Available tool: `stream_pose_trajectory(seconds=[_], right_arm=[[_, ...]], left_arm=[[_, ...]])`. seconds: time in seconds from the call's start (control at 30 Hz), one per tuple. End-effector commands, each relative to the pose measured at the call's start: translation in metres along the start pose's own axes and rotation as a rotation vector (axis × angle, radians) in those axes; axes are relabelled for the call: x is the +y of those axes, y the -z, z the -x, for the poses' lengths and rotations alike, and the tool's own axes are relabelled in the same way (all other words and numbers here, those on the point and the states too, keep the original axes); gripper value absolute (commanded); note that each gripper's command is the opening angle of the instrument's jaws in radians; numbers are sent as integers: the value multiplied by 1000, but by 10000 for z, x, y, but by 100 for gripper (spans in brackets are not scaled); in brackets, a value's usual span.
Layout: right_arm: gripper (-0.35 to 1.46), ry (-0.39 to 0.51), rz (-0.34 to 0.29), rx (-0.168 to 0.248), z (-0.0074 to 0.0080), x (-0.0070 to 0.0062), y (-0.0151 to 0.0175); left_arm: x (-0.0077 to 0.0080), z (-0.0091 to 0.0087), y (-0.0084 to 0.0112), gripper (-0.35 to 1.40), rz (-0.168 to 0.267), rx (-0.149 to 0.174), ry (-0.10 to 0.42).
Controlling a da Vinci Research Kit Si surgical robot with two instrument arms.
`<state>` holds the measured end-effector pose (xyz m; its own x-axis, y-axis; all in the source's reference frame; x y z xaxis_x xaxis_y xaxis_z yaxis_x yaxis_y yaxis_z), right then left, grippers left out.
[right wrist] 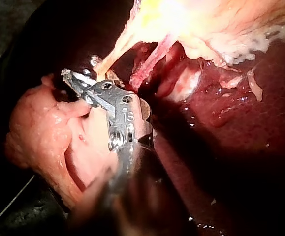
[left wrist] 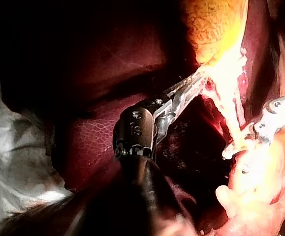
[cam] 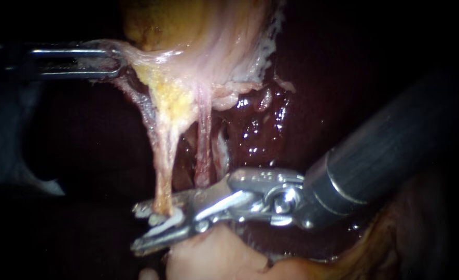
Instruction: Clipping second clip left tube
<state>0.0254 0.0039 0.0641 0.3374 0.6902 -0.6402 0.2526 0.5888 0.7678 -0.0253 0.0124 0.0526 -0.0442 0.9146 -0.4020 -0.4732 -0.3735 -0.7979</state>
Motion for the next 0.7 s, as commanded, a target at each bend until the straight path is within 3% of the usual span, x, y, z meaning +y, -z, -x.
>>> stream_pose_trajectory(seconds=[0.03, 0.3, 0.7], right_arm=[[13, -1, 2, 4, 1, 1, 1], [-35, -36, 1, -3, 3, 2, 5], [-35, -36, 8, -24, 8, 4, 7]], left_arm=[[0, 0, 0, -35, 0, 0, 0], [0, 0, 0, -35, 0, 0, 0], [-1, -1, 0, -35, 1, 0, 0]])
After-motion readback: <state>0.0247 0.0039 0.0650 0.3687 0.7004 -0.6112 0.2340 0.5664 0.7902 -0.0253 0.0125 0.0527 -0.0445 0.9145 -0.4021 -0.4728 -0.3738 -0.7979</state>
